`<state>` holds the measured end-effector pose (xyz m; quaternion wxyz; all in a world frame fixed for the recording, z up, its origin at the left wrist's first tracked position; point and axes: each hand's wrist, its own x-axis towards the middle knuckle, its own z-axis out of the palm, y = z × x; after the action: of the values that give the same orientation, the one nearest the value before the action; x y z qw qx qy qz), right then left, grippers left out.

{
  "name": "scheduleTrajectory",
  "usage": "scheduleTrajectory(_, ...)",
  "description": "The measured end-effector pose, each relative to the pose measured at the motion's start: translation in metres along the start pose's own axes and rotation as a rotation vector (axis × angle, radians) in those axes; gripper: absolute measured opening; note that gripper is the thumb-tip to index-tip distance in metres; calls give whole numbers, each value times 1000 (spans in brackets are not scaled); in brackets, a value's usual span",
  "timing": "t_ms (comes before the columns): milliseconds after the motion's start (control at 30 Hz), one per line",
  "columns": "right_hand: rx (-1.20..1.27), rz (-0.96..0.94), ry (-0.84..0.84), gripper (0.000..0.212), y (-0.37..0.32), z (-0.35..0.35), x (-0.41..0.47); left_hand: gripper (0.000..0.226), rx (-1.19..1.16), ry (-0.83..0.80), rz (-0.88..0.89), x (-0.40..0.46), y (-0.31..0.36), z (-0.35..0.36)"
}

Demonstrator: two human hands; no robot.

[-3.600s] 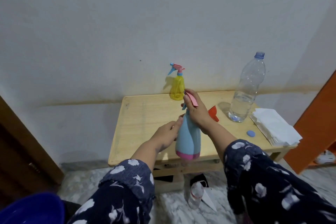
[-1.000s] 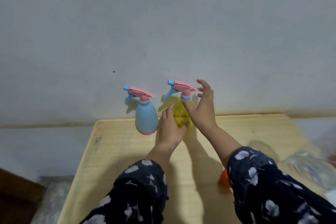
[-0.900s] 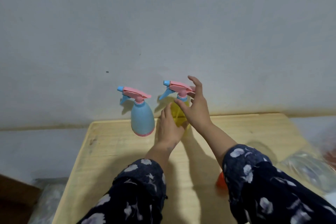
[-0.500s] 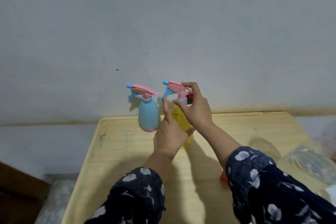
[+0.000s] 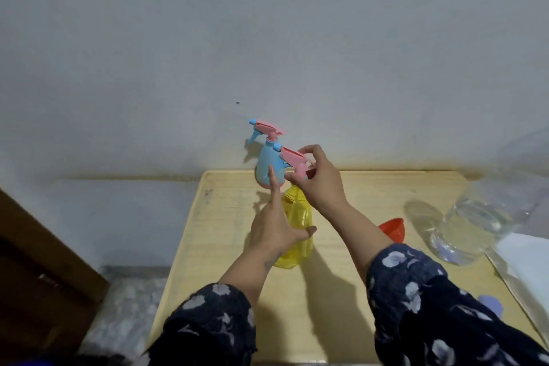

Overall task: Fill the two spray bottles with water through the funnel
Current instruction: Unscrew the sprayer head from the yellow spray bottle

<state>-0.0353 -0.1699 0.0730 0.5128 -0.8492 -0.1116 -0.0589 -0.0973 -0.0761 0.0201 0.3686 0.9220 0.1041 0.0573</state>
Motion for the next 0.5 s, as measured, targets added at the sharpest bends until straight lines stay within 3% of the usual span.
scheduleTrajectory(200, 242, 54, -220, 64, -16, -16, -52, 144, 14, -31, 40, -54, -11, -24)
scheduleTrajectory(367, 2, -1, 15, 76, -33, -11, -87, 144, 28, -13, 69, -79, 1, -30)
scheduleTrajectory(500, 20, -1, -93, 73, -38, -23, -100, 143, -12, 6, 60, -92, 0, -35)
